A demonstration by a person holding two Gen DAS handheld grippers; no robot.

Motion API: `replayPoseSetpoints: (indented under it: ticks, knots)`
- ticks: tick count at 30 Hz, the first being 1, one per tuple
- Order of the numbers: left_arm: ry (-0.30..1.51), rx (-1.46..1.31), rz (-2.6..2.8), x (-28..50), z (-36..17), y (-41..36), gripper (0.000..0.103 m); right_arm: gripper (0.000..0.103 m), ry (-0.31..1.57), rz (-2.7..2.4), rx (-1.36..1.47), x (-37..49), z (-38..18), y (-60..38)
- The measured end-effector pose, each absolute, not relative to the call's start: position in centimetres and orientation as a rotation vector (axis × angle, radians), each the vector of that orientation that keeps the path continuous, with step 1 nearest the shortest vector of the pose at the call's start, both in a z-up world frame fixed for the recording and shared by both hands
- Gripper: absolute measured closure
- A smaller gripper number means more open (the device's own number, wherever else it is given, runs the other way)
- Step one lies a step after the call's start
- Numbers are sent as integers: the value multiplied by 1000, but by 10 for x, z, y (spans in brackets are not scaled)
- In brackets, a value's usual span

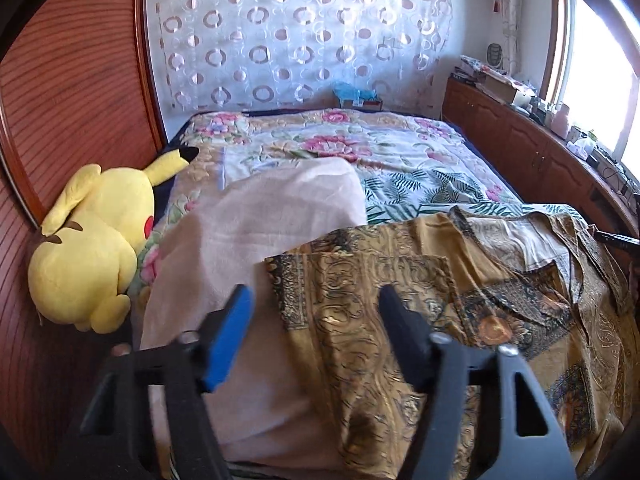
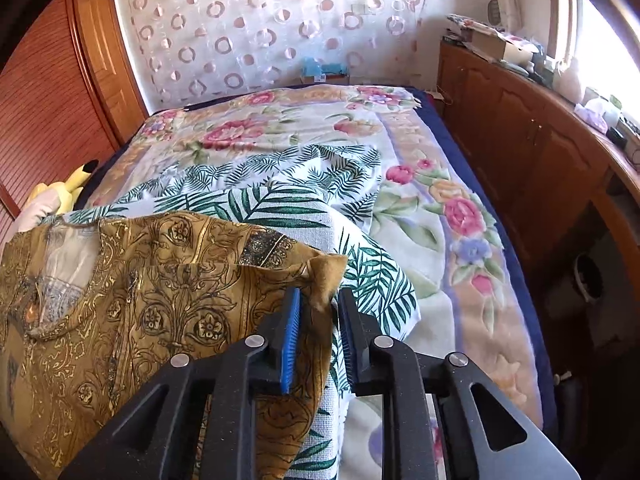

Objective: Fold small clothes
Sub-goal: 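Grasp the shirt hem edge with the left tool while the right tool holds the corner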

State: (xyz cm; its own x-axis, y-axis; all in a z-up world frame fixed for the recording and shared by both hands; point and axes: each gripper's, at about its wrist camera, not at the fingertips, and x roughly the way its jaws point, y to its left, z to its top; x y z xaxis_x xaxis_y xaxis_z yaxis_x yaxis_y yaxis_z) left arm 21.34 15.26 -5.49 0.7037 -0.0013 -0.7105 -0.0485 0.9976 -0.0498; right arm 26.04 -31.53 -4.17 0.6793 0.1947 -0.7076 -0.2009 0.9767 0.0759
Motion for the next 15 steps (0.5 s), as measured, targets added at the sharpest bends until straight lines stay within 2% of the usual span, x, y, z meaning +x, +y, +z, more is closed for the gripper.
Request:
replayPoseSetpoints:
  ticks: [2,12,15]
  knots:
    - [808,-85,24,220,-58,157,49,82,793,224,-5,261,-42,-316]
    - [837,-104,26,233,-66,162,49,82,781,234,11,255,-40,-317]
    - [841,-111,24,237,-67,164,53,82,780,232,6,255,-40,-317]
